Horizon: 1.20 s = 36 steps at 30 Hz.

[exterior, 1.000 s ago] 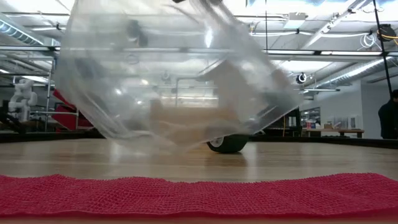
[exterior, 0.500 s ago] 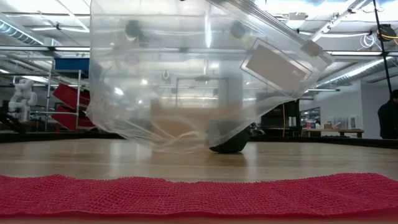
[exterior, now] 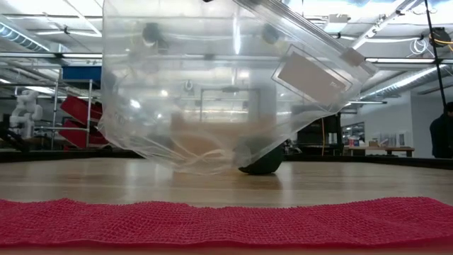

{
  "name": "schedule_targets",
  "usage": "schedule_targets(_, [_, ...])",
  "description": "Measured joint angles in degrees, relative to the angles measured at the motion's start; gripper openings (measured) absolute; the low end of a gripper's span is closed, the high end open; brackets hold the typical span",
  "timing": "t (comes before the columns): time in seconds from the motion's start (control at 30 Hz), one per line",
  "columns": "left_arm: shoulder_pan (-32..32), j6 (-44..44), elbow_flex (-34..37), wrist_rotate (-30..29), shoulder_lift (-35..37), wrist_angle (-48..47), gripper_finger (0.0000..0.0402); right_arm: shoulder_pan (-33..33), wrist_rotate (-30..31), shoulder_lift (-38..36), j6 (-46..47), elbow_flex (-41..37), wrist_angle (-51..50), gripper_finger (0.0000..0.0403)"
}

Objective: Roll bandage
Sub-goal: Open the transparent zip bag

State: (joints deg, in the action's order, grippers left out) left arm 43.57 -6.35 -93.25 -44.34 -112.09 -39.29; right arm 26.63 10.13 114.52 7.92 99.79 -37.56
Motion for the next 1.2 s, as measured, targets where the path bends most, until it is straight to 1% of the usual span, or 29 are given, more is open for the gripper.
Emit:
schedule_targets(0.13, [-0.4, -0.1, 0.0, -0.2, -2.0, -0.3, 0.0139, 0.0, 0.1, 0.0, 0.0, 0.0, -0.1, 0.0000])
schedule_targets(0.27, [-0.4, -1.1, 0.0, -3.9, -3.2, -0.5, 0.0139, 0.0, 0.4, 0.0, 0.0, 0.0, -0.4, 0.0000])
schedule_targets(0.5, [0.3, -0.1, -0.7, -6.9, -3.2, -0.3, 0.0139, 0.0, 0.0, 0.0, 0.0, 0.0, -1.3, 0.0000])
schedule_targets(0.87, [0.1, 3.0, -0.7, -7.0, -3.2, -1.0, 0.0139, 0.0, 0.0, 0.0, 0.5, 0.0, -1.0, 0.0000])
schedule_targets(1.07, [-0.1, 6.9, -0.7, -6.9, -3.2, -5.2, 0.0139, -0.1, 0.4, 0.0, 0.5, 0.0, -0.9, 0.0000])
schedule_targets(1.2, [0.0, 7.4, -0.7, -6.7, -3.2, -5.4, 0.0128, 0.0, 0.4, 0.0, 0.5, 0.0, -0.9, 0.0000])
